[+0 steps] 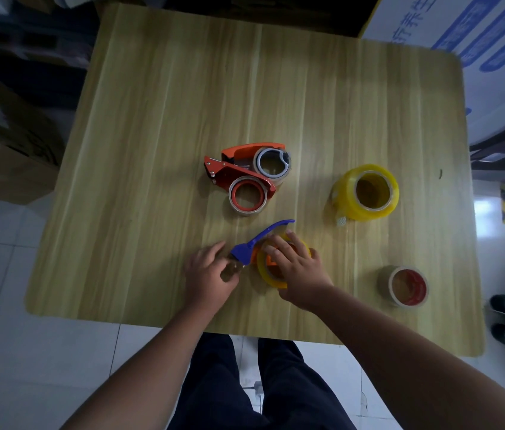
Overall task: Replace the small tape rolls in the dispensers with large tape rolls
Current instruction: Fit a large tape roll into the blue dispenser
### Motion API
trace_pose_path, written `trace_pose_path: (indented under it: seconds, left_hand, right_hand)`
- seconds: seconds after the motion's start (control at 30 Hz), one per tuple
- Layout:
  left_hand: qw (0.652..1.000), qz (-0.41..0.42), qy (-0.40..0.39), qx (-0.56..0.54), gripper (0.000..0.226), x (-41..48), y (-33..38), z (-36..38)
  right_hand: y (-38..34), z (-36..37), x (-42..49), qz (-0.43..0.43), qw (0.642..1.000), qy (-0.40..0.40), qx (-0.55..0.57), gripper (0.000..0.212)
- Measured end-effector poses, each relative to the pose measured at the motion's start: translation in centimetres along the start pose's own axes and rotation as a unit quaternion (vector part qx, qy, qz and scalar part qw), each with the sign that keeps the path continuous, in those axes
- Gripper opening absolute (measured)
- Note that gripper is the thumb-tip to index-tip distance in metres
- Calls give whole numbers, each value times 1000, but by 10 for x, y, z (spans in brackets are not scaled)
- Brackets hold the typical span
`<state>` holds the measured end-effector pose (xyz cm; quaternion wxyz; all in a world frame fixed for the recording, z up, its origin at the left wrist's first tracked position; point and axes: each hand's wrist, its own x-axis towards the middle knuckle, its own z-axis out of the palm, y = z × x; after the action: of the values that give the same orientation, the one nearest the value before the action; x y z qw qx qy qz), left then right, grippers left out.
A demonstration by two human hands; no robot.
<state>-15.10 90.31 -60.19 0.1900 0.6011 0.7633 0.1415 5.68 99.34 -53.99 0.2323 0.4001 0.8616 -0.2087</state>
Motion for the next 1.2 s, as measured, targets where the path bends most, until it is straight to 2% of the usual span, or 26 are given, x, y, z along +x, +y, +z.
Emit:
trace_pose_path:
  seconds: [0.07, 0.3, 0.5, 0.6, 0.7, 0.8, 1.0, 1.1, 1.2]
  left_hand:
    - [1000, -8, -6, 17, 27, -2, 5, 2]
    - [999, -21, 32, -17, 12, -1, 10, 3]
    - [994, 92, 63, 16, 11, 6, 7, -6]
    - [993, 106, 43, 23, 13, 11, 4, -10]
    - [998, 62, 4, 11, 15, 16, 1, -11]
    - [999, 37, -16, -20, 21, 17, -2, -8]
    - [997, 51, -5, -61, 32, 14, -11, 0]
    - [994, 65, 23, -79, 36, 11, -12, 3]
    - [990, 94, 40, -97, 23, 11, -11, 3]
  right_hand:
    - [0, 0, 0, 1, 1000, 0, 0, 106]
    - [-1, 0, -1, 2, 1000, -3, 0, 106]
    - [0, -1, -1, -5, 1000, -3, 0, 106]
    - [-1, -1, 0, -11, 1000, 3, -1, 105]
    - [-10, -2, 2, -8, 1000, 6, -17, 101]
    - [-30, 2, 4, 15, 999, 52, 7, 78]
    - [-51, 25, 20, 73, 971, 220, 54, 23]
    - [-51, 30, 30, 75, 967, 236, 52, 20]
    - [-45, 34, 36, 64, 961, 264, 50, 18]
